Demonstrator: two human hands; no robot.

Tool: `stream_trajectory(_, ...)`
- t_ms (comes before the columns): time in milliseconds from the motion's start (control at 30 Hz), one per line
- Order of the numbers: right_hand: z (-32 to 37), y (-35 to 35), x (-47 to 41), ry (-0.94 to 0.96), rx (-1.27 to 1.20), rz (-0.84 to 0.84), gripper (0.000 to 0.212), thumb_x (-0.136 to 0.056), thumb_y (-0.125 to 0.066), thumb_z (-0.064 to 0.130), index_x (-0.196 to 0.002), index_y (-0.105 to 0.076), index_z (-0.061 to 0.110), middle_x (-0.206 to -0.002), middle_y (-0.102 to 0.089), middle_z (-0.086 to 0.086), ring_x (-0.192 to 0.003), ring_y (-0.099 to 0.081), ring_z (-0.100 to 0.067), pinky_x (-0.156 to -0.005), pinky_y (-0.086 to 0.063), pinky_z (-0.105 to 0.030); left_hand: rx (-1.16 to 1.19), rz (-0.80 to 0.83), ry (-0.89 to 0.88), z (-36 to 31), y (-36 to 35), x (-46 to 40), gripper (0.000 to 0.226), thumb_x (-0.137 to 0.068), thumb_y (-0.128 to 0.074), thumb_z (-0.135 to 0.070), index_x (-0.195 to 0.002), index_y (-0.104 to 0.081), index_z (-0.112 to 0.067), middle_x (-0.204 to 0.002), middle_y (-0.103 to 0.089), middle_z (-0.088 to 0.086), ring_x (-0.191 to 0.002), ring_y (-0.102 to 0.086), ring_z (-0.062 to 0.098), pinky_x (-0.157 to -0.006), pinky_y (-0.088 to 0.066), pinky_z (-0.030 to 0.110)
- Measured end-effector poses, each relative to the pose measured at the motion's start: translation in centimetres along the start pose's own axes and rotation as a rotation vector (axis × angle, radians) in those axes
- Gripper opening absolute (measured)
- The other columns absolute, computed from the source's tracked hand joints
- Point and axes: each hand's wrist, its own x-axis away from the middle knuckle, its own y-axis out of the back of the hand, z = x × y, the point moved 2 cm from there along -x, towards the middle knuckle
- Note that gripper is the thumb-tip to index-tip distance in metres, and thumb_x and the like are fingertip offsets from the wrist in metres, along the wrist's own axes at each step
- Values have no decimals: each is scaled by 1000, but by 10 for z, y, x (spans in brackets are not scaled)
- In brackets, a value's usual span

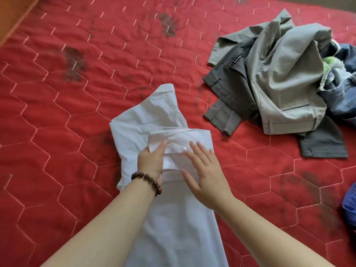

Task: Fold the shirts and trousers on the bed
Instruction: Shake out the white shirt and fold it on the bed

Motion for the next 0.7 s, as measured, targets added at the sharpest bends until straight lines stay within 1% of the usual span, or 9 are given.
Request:
stream_trajectory(67, -10, -11, -2, -74, 101, 58, 60, -93, -26, 54, -145, -36, 28, -160, -13, 3, -148, -2, -12, -121, -3, -42, 15, -76, -28, -2, 31, -17, 9, -81, -74, -13, -89, -71, -12, -96, -73, 12, -92, -70, 32, -86, -54, 54)
stream_trajectory(133, -21, -22, -4, -155, 182, 139, 67, -89, -16, 58, -150, -25, 32, -160, 0, 5, -148, 6, -12, -120, 1, -44, -25, -164, -32, 2, 60, -29, 13, -80, -76, -14, -92, -71, -13, -98, -73, 9, -94, -69, 29, -89, -54, 50)
stream_trajectory(167, -25, -27, -4, -187, 229, 178, 66, -89, -14, 60, -151, -19, 34, -160, 7, 6, -147, 11, -13, -120, 4, -45, -60, -202, -23, 5, 72, -34, 17, -79, -76, -16, -95, -70, -12, -98, -72, 7, -94, -68, 27, -89, -54, 46)
stream_trajectory(233, -30, -36, -7, -241, 315, 250, 61, -95, -20, 58, -151, -7, 39, -158, 17, 6, -146, 20, -16, -119, 8, -45, -114, -249, -25, 13, 90, -40, 21, -80, -76, -16, -99, -69, -10, -95, -71, 4, -92, -67, 25, -87, -55, 40)
stream_trajectory(333, -27, -47, -12, -281, 315, 324, 59, -98, -29, 54, -150, -2, 43, -158, 22, 3, -145, 23, -21, -118, 8, -45, -167, -289, -73, 18, 105, -46, 10, -79, -76, -17, -83, -67, -19, -84, -69, -1, -86, -68, 24, -86, -55, 42)
stream_trajectory(433, -18, -56, -19, -224, 278, 350, 59, -99, -32, 52, -150, -6, 42, -159, 19, 3, -146, 19, -21, -119, 5, -39, -191, -345, -124, 18, 111, -49, 15, -79, -76, -17, -75, -62, -23, -78, -67, -5, -86, -67, 25, -84, -55, 39)
stream_trajectory(567, -12, -63, -30, -231, 215, 318, 60, -99, -36, 48, -151, -10, 40, -160, 15, 2, -148, 12, -22, -121, -3, -36, -262, -333, -193, 14, 120, -46, 10, -82, -73, -18, -81, -63, -17, -78, -66, -4, -83, -66, 23, -78, -53, 34)
stream_trajectory(633, -9, -62, -37, -362, 90, 174, 65, -97, -43, 44, -153, -11, 34, -161, 6, -4, -148, -1, -26, -120, -12, -38, -359, -313, -232, 9, 127, -46, 12, -86, -69, -21, -83, -61, -12, -78, -64, -2, -80, -63, 24, -71, -51, 31)
stream_trajectory(700, -8, -58, -46, -526, -13, -14, 70, -94, -52, 41, -153, -17, 24, -157, -19, -11, -143, -22, -29, -114, -25, -43, -509, -291, -301, 1, 130, -45, 12, -89, -65, -19, -89, -57, -10, -79, -59, -2, -80, -58, 22, -64, -44, 28)
